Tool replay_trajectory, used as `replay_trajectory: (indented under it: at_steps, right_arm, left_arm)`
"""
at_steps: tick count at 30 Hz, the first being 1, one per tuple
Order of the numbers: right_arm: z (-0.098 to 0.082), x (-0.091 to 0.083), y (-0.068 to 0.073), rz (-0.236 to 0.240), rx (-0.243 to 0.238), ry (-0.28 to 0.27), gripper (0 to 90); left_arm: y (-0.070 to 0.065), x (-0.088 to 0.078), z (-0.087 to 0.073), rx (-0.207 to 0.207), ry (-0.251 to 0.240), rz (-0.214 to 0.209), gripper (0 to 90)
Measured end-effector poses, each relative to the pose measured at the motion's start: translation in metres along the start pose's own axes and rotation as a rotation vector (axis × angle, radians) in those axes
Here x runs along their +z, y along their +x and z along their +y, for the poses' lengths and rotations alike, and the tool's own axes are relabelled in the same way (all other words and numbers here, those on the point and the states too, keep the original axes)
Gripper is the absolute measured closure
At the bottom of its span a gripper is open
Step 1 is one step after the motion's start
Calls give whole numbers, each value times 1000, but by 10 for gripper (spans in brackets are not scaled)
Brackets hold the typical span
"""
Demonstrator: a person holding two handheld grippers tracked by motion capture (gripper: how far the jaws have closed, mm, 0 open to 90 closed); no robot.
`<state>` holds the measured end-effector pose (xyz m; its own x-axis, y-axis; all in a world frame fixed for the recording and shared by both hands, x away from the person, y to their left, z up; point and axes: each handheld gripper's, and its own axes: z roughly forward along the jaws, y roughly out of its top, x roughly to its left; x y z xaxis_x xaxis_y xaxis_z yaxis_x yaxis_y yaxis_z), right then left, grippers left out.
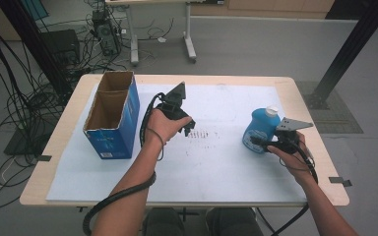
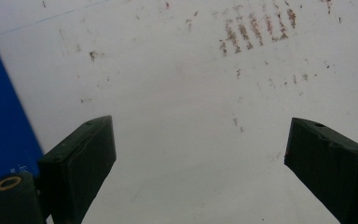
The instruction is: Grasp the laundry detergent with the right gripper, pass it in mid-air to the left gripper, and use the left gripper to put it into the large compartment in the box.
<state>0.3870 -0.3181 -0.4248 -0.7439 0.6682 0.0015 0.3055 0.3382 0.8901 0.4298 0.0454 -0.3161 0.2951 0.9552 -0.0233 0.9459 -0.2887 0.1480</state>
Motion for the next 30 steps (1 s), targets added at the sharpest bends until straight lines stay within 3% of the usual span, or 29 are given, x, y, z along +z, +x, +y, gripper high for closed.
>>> replay_trajectory:
  at_steps: [30]
  right_arm:
    - [0, 0, 0, -2, 5, 3, 419]
  left_arm:
    - [-3, -5, 0, 8, -8, -6, 92]
